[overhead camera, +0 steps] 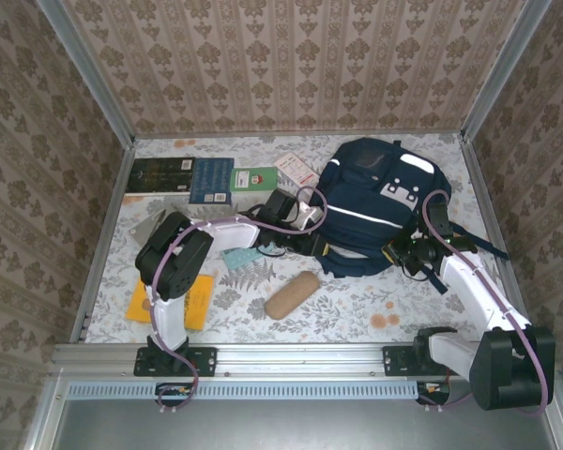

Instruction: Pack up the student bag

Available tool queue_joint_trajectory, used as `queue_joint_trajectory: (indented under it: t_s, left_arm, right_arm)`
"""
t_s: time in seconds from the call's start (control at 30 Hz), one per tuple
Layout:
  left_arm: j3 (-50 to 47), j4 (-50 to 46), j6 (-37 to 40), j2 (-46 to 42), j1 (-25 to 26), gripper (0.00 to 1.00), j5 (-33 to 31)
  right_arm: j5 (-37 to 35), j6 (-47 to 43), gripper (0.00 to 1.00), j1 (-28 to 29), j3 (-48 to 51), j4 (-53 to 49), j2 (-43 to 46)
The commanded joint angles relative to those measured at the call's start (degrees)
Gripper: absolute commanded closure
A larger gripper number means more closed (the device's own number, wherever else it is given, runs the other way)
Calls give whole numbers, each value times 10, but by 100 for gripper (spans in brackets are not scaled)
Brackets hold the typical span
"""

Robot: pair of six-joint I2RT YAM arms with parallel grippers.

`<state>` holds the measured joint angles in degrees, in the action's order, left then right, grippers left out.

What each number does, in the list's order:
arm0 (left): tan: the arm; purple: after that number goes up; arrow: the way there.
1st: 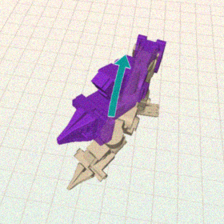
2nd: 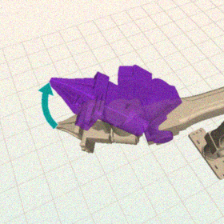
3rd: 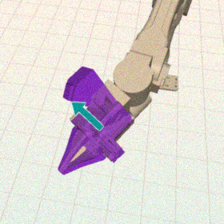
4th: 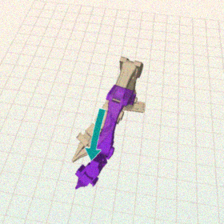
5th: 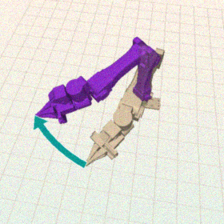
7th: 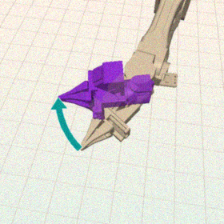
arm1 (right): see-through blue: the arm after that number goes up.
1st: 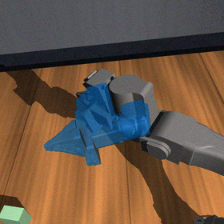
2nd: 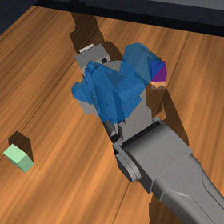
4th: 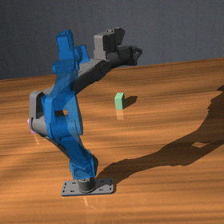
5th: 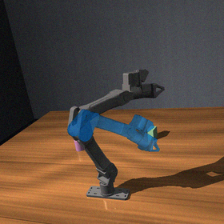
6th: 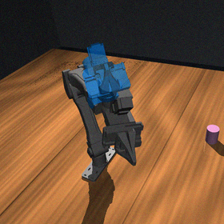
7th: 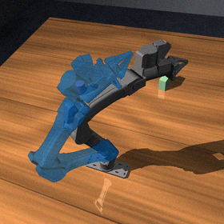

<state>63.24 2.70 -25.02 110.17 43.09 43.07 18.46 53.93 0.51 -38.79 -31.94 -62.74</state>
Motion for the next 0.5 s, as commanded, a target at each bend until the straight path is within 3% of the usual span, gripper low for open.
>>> queue_joint_trajectory:
  t_s: [0.0,0.23,0.47]
  left_arm:
    - [-28,32,-30,-7,-4,66,12]
    - [-32,48,-50,13,-3,60,0]
    - [-43,67,-67,-1,1,66,9]
  right_arm:
    - [9,0,100,-3,3,24,7]
    - [9,0,100,-3,1,22,8]
    - [8,0,100,-3,1,19,10]
